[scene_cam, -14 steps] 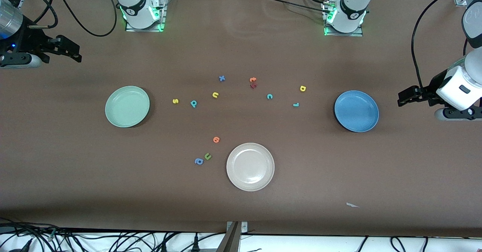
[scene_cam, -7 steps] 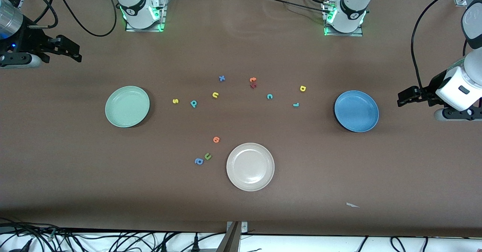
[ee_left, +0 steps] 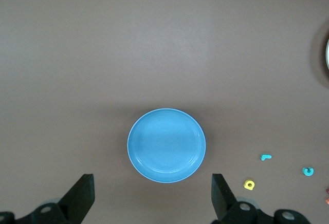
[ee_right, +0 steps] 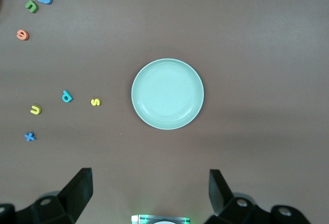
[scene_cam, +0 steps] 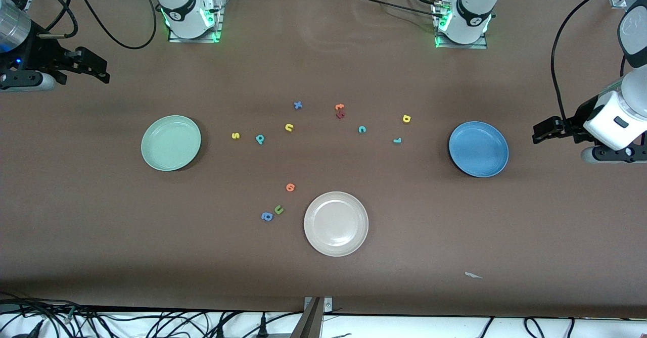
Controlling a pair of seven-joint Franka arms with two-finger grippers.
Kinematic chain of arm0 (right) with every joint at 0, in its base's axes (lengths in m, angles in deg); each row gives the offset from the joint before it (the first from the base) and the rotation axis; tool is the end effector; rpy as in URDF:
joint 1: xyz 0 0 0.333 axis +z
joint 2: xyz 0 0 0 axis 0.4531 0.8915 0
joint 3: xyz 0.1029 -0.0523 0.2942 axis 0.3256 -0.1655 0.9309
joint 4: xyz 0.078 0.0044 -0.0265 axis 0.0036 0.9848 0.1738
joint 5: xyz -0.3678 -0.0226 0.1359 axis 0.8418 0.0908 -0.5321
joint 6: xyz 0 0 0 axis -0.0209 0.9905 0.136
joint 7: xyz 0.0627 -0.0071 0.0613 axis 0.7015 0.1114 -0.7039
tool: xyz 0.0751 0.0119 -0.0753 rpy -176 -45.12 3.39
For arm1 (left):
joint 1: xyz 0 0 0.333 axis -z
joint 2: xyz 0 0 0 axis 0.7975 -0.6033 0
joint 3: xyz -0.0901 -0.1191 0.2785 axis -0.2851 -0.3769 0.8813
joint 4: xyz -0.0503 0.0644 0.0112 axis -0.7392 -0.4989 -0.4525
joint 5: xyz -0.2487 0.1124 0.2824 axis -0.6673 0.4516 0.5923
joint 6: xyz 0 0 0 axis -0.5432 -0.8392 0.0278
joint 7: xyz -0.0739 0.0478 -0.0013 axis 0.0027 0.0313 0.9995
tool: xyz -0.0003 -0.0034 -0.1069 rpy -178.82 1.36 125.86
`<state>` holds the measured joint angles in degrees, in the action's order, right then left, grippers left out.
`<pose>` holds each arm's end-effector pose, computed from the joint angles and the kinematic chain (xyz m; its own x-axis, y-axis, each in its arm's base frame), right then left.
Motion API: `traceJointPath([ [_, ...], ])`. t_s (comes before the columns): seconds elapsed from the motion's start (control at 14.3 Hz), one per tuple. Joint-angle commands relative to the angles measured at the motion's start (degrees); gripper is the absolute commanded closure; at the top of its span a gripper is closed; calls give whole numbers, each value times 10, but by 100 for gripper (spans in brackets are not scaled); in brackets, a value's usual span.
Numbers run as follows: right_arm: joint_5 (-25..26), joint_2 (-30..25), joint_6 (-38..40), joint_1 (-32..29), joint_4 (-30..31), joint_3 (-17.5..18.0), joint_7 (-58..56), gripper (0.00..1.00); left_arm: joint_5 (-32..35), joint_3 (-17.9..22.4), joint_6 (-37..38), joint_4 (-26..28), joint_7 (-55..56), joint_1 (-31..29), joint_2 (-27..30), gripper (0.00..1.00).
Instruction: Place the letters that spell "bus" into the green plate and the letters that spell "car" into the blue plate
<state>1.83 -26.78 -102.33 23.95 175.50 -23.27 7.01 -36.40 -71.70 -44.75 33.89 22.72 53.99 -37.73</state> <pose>0.5206 0.0231 0.5987 0.9965 0.0375 -0.0748 0.0372 -0.9993 -0.0051 0.6084 0.0031 0.5300 0.9980 0.0336 -0.0527 0.0336 -0.9994 -0.0014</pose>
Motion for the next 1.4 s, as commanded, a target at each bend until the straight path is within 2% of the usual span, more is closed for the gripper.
traceJointPath([
  [0.0,1,-1,13,-1,-11,1,6,0,-10,2,10,-7,-5,1,-2,0],
  [0.63,4,6,23,0,-6,6,5,0,-10,2,9,-5,-5,2,-2,0],
  [0.91,0,54,16,1,-1,7,5,0,-10,2,10,-5,-4,2,-2,0],
  [1.12,-1,89,-32,20,5,7,7,0,-10,2,10,-5,-4,2,-2,0],
  [1.33,2,121,-114,83,48,7,107,0,-10,2,10,-5,-5,2,-1,0],
])
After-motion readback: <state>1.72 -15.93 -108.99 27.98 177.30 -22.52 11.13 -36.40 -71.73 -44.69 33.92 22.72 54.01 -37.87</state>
